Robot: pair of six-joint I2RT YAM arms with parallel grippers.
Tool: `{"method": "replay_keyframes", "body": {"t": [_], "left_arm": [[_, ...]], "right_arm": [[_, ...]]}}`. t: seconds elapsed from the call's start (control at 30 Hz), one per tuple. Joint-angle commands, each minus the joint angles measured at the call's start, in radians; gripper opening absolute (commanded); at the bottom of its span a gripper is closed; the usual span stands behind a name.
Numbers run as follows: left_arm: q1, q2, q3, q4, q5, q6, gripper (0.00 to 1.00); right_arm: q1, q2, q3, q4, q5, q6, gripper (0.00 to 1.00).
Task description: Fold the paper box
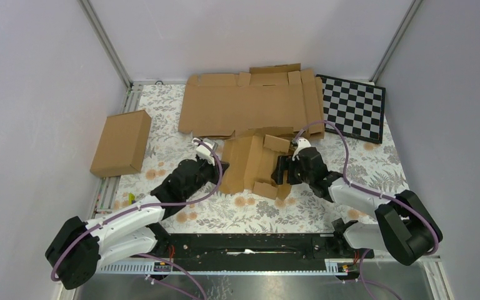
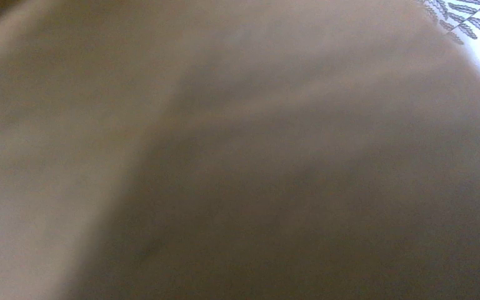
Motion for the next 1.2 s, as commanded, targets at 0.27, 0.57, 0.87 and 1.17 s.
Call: {"method": "replay_keyframes", "body": {"t": [0.27, 0.57, 0.87, 1.17], "left_arm": [[0.020, 0.005, 0.053, 0.036, 0.002, -0.004, 0.00], [0.020, 0.004, 0.040, 0.063, 0.022, -0.008, 0.00], [0.020, 0.023, 0.037, 0.090, 0.067, -0.024, 0.00], [0.020, 0.008, 0.035, 0.087, 0.108, -0.044, 0.00]], "right_arm": [[0.105, -0.066, -0.023, -0.082, 0.153, 0.094, 0.77], [0.117, -0.081, -0.016, -0.146, 0.165, 0.125, 0.79], [0.198, -0.085, -0.003, -0.112, 0.108, 0.070, 0.92], [0.211, -0.060, 0.022, -0.085, 0.083, 0.054, 0.99]]}}
